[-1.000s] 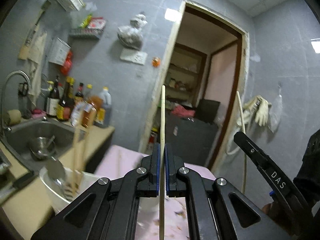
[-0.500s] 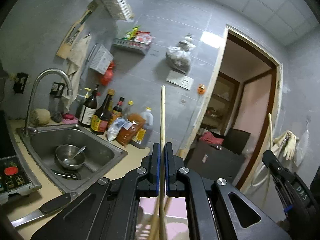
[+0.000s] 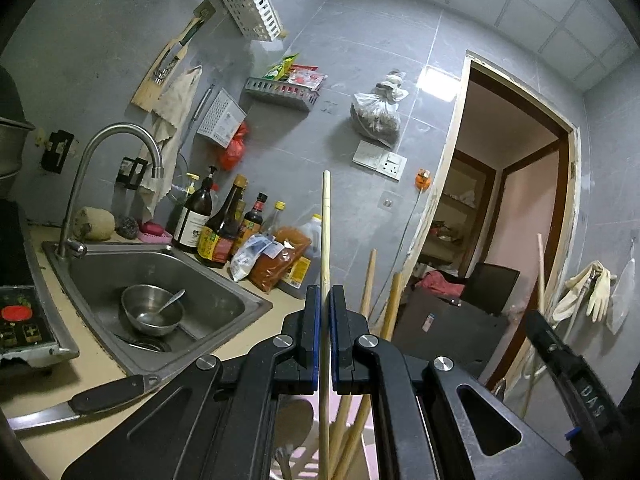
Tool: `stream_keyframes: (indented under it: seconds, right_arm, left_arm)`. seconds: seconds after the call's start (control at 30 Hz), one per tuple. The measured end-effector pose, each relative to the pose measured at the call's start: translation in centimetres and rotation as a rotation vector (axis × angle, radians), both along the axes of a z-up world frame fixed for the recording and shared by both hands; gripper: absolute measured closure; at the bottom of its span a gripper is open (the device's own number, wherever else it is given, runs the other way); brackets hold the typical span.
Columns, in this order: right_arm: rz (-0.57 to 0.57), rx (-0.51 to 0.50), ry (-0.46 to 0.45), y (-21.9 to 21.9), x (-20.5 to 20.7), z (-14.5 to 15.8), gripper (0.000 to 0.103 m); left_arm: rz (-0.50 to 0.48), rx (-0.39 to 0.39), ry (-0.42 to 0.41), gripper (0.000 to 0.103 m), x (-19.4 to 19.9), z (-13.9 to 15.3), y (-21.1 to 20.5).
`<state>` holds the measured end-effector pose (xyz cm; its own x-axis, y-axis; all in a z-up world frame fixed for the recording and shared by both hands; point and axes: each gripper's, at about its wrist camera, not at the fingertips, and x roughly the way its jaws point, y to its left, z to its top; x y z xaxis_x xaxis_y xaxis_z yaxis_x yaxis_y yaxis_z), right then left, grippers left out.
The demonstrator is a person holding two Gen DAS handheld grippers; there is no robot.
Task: Organize utensils
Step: 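Lower both chopsticks into the holder and open both tools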
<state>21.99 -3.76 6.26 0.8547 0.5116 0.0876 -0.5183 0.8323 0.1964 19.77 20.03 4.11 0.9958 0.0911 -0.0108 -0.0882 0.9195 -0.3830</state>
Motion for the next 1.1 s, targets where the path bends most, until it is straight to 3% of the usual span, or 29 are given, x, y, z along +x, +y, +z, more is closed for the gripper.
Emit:
stream_keyframes:
  seconds: [0.33, 0.8, 1.1]
  right_arm:
    - [0.021, -0.071, 0.060, 0.4, -0.2, -1.1, 0.100]
    - [0.074, -0.131, 0.134, -0.6, -0.6, -1.8, 0.100]
    - [0.088, -0.165, 0.164, -1.2, -1.1, -1.6, 0.098]
  left_arm:
    - [-0.013, 0.055, 0.074, 0.100, -0.1, -1.1, -2.1]
    - [-0.091, 0.105, 0.243, 0.100, 0.0, -2.4, -3.5]
    - [-0.133, 0.086, 0.282, 0.099, -1.0, -2.4, -3.9]
